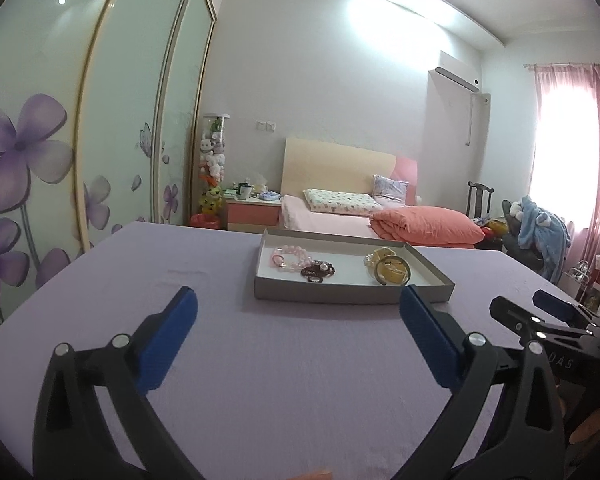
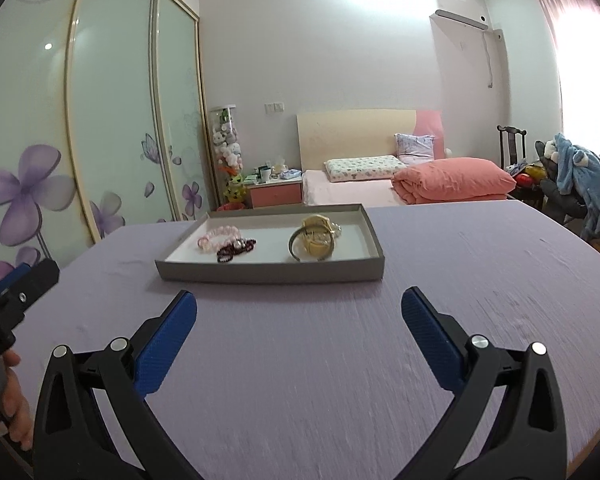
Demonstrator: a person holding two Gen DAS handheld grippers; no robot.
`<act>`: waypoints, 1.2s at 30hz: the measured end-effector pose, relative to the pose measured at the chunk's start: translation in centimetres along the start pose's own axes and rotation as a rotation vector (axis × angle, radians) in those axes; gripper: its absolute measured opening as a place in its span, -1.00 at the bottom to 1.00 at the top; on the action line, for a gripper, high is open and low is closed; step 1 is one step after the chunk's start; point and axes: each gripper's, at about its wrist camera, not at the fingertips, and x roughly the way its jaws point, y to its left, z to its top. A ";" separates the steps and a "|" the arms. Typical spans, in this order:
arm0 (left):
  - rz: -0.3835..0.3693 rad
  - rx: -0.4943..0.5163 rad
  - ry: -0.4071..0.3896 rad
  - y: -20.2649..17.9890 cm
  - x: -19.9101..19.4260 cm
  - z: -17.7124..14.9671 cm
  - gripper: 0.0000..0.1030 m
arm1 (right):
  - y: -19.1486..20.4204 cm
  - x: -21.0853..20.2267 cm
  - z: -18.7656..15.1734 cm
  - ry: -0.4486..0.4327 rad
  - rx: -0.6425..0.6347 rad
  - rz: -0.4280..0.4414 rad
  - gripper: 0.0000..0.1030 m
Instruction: Organize jewelry
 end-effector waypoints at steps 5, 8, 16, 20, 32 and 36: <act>0.008 0.005 -0.012 0.0 -0.7 -0.5 0.92 | -0.1 -0.6 -0.8 0.001 0.007 0.016 0.97; 0.011 -0.001 -0.007 0.1 -0.5 -0.5 0.92 | 0.0 -0.9 -0.8 -0.016 0.003 0.016 0.97; 0.009 -0.026 0.012 0.4 0.1 -0.6 0.92 | -0.3 -1.3 -0.7 -0.023 0.006 0.020 0.97; 0.004 -0.021 0.012 0.2 0.2 -0.7 0.92 | -0.4 -1.4 -0.6 -0.023 0.007 0.022 0.97; -0.005 -0.022 0.009 -0.2 0.0 -0.7 0.92 | -0.4 -1.5 -0.6 -0.019 0.010 0.022 0.97; -0.010 -0.024 0.013 -0.4 0.0 -0.6 0.92 | -0.4 -1.5 -0.5 -0.020 0.009 0.022 0.97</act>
